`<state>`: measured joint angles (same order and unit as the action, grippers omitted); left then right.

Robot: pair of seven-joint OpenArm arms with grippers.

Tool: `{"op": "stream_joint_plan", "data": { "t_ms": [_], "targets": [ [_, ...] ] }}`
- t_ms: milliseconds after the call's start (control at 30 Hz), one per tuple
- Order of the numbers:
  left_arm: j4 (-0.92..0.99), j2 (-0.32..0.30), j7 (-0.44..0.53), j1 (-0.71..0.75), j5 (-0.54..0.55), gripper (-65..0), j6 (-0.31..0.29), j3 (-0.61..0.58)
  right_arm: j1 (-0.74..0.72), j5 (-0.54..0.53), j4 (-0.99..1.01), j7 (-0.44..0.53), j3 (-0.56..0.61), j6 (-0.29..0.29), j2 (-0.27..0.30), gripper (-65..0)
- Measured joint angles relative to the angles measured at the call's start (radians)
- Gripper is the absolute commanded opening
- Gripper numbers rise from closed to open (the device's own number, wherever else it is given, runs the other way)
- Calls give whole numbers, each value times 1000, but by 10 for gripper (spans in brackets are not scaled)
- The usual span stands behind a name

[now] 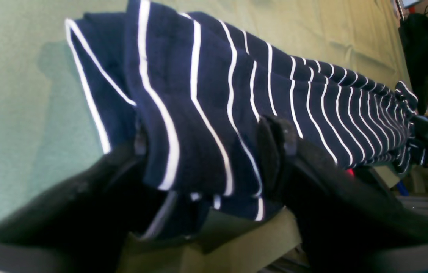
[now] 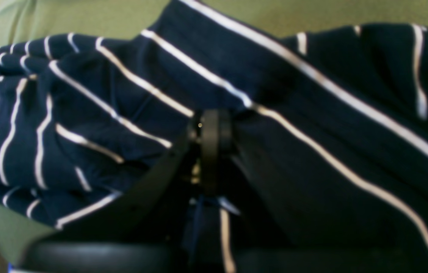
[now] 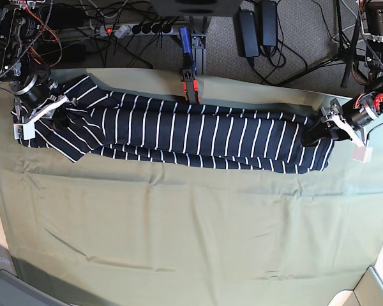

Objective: Fold the T-shirt properly
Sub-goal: 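Push the left gripper's strip end inward toward the right gripper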

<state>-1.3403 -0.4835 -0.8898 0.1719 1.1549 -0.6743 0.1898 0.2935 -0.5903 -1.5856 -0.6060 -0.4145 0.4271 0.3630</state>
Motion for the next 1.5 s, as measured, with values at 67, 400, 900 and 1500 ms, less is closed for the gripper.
{"op": "stream_joint_plan", "data": {
  "t_ms": [67,400,900,1500],
  "targets": [
    [0,12,2,1,-3,-512,0,-2,0,0,0,0,0,0,0,-650],
    [0,16,31,-34,-11,-650,-1,-3,0,-21,0,0,0,0,0,-650],
    [0,2,3,-91,-96,-650,-1,5,0,-94,-55,-1,-49,0,2,-650],
    [1,2,-29,-55,-95,-248,-1,6,0,-112,-62,-8,-51,0,2,-650]
  ]
}}
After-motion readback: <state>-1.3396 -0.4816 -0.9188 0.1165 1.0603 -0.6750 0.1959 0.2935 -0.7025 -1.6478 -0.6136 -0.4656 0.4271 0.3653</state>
